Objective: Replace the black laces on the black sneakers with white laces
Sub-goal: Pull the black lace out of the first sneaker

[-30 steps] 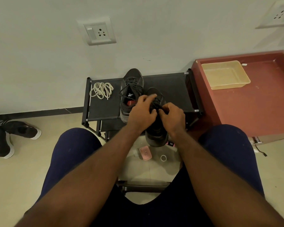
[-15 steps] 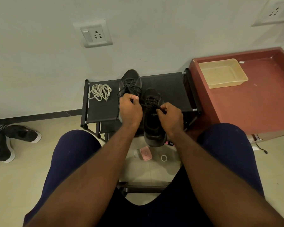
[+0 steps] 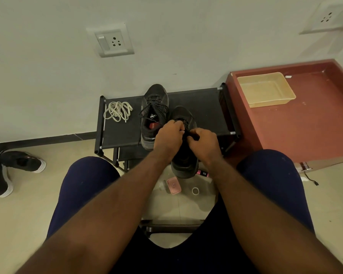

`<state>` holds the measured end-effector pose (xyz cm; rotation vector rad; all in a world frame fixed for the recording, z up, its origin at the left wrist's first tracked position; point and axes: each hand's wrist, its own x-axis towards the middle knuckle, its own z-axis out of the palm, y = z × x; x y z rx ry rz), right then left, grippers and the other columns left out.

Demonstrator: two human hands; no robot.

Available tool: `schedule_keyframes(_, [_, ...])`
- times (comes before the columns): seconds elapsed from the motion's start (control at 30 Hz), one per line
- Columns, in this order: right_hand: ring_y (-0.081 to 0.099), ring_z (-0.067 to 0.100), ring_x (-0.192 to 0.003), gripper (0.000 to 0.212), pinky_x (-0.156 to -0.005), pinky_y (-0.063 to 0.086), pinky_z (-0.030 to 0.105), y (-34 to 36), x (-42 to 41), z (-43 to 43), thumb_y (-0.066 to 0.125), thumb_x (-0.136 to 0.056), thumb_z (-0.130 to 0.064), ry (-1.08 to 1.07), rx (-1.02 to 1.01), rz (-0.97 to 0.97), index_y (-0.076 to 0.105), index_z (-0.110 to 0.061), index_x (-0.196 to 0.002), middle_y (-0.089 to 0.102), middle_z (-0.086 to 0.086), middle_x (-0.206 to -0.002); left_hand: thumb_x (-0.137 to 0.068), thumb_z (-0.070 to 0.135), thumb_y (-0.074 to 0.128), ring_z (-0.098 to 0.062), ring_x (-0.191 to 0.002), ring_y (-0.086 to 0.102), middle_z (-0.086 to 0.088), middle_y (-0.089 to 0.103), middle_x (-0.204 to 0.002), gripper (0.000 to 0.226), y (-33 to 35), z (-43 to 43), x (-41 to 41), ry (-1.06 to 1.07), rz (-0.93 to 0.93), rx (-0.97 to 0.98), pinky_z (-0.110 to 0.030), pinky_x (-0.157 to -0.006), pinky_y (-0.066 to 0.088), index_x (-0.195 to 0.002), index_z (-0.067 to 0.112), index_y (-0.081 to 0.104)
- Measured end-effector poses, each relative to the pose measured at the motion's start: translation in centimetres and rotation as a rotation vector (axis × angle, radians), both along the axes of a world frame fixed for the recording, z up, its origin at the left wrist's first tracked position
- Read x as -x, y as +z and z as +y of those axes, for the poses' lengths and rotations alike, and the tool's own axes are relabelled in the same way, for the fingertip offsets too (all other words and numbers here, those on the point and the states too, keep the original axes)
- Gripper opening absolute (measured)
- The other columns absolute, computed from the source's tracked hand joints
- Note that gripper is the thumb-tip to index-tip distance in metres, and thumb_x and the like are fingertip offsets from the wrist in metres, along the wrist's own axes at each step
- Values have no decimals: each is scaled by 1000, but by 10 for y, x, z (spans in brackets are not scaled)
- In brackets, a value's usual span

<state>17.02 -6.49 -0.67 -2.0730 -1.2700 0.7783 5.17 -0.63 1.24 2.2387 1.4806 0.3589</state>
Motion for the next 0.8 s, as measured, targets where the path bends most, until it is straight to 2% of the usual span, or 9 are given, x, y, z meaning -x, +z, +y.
schedule_keyframes(0.13, [67,17,-82,18,-77,58,42,-2,2,-1,64,-90,-28,-33,-22,-5,73,-15,-98,72,1,-89,-94,11,55,-22,-85,54,-3,52,-97,6,-1,-6,3,53,-150,-5,-35,-74,44,-91,12,60])
schedule_keyframes(0.23, [66,15,-82,19,-77,58,37,-2,5,0,64,-93,-30,-70,-45,-10,74,-16,-100,72,1,-90,-93,6,58,-21,-85,55,0,52,-97,9,-2,-9,10,217,-390,-5,-29,-75,43,-89,13,59])
schedule_keyframes(0.33, [65,13,-84,20,-74,54,30,-2,6,2,64,-94,-31,-70,-72,-17,74,-15,-103,72,0,-92,-97,7,53,-15,-63,59,-6,57,-88,13,2,-16,17,431,-720,122,-29,-56,50,-91,19,53])
schedule_keyframes(0.43, [63,13,-81,20,-71,49,26,-3,8,0,63,-96,-32,-62,-86,-10,73,-15,-100,70,-1,-89,-101,11,49,-6,-51,56,-8,61,-81,6,2,-22,23,633,-852,235,-25,-46,46,-103,14,53])
schedule_keyframes(0.5, [63,13,-80,19,-71,50,28,-3,9,-2,62,-97,-32,-68,-82,-9,71,-15,-98,69,-1,-87,-98,9,51,-12,-74,64,-8,62,-102,13,1,-22,27,594,-731,131,-31,-63,55,-109,16,54])
schedule_keyframes(0.57, [62,13,-78,19,-67,46,26,-3,8,-1,60,-98,-32,-63,-76,-13,71,-16,-96,68,-1,-86,-93,6,57,-17,-101,61,-4,57,-119,26,3,-22,28,430,-526,-20,-35,-87,54,-118,15,57])
schedule_keyframes(0.6, [61,13,-78,20,-66,44,26,-2,8,0,59,-98,-32,-55,-72,-21,71,-16,-96,68,-1,-86,-92,6,58,-17,-105,59,-3,56,-121,27,5,-22,26,337,-450,-65,-35,-90,53,-118,13,59])
schedule_keyframes(0.7, [63,17,-80,20,-70,50,31,0,8,1,57,-100,-31,-36,-68,-31,71,-16,-98,70,2,-88,-93,14,59,-21,-98,61,-2,53,-121,22,10,-23,18,120,-237,-77,-38,-85,53,-114,12,65])
schedule_keyframes(0.8, [66,18,-83,19,-76,56,36,0,9,-2,59,-98,-29,-41,-57,-13,72,-15,-102,71,3,-91,-96,23,58,-25,-95,61,-3,46,-125,24,6,-17,13,52,-2,-15,-33,-75,47,-118,15,62])
